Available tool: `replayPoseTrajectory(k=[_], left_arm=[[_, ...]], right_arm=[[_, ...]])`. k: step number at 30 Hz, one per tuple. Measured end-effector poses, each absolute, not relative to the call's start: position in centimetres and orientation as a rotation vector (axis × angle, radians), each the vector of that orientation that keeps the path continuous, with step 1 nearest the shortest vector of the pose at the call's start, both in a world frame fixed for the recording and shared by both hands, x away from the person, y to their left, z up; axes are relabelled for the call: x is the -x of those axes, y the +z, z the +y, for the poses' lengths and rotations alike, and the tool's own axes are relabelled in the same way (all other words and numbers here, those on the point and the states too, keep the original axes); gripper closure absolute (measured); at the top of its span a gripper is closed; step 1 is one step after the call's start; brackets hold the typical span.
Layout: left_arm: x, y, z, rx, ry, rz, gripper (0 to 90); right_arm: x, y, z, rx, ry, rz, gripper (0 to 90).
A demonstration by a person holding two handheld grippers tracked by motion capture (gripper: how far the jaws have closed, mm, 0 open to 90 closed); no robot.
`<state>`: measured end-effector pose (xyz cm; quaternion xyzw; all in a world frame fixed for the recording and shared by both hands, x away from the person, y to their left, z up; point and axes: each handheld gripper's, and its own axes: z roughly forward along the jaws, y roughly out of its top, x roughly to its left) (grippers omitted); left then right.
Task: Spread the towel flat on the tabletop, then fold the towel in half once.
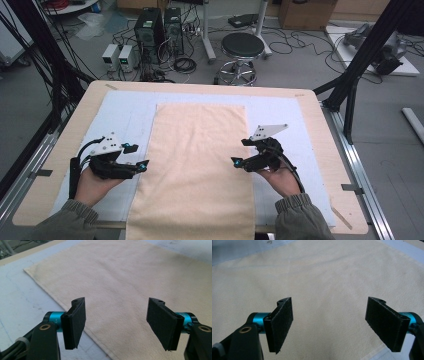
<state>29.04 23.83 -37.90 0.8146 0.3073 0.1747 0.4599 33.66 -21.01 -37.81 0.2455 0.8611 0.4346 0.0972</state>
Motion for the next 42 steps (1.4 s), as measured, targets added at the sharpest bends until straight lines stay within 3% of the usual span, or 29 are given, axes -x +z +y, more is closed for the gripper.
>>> replayPoseTrajectory(k=[15, 27, 42], left_arm=[[-30.9, -37.8, 24.4, -2.016, 0.426, 0.797, 32.9], [-36.6, -34.4, 24.4, -1.992, 0.465, 0.839, 33.6], [-41.9, -39.7, 22.5, -2.004, 0.46, 0.933, 39.2]], right_arm=[[-34.5, -38.2, -21.3, -0.746, 1.266, 2.56, 20.4], [-38.5, -34.4, -21.8, -0.769, 1.187, 2.518, 20.8], [-44.3, -40.1, -21.8, -0.942, 1.087, 2.48, 29.0]])
